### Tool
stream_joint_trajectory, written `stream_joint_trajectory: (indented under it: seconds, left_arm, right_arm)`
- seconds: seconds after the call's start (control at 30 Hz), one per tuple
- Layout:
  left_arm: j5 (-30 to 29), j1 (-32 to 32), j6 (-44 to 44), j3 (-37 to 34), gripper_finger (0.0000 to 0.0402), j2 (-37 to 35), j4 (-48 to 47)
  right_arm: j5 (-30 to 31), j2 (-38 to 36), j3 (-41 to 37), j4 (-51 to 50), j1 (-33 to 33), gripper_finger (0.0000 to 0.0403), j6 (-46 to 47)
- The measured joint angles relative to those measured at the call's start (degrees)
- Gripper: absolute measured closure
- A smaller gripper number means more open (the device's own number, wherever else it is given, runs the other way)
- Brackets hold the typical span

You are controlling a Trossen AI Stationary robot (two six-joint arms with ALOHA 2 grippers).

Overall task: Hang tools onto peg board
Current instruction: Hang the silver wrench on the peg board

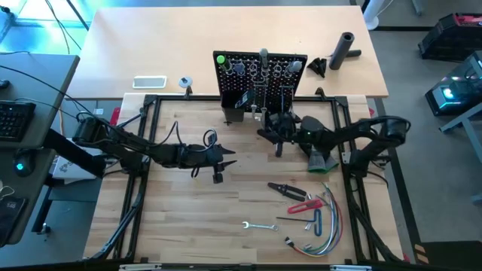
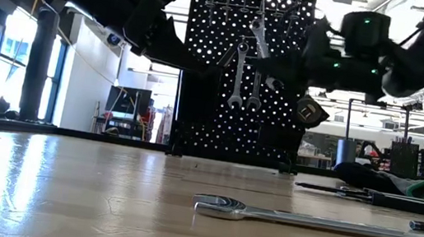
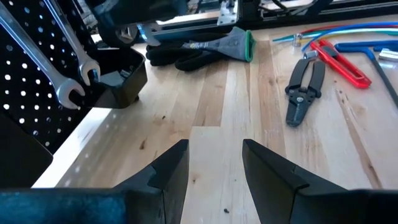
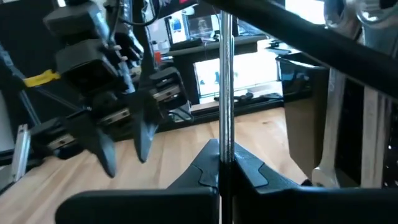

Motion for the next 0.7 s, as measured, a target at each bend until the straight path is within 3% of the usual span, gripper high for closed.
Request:
stream_joint_trajectory:
  seconds: [0.33,0.7]
  left_arm:
    - [0.00,-0.10,0.09,0.01,0.0257,0.02,0.04]
    - [0.00,-0.10,0.09,-0.03,0.0257,0.02,-0.79]
  right_arm:
    - [3.06,6.52,4.44,0.11,-0.73,0.0403,3.62]
    - [3.60,6.61,4.10,3.12,-1.36,0.0403,4.43]
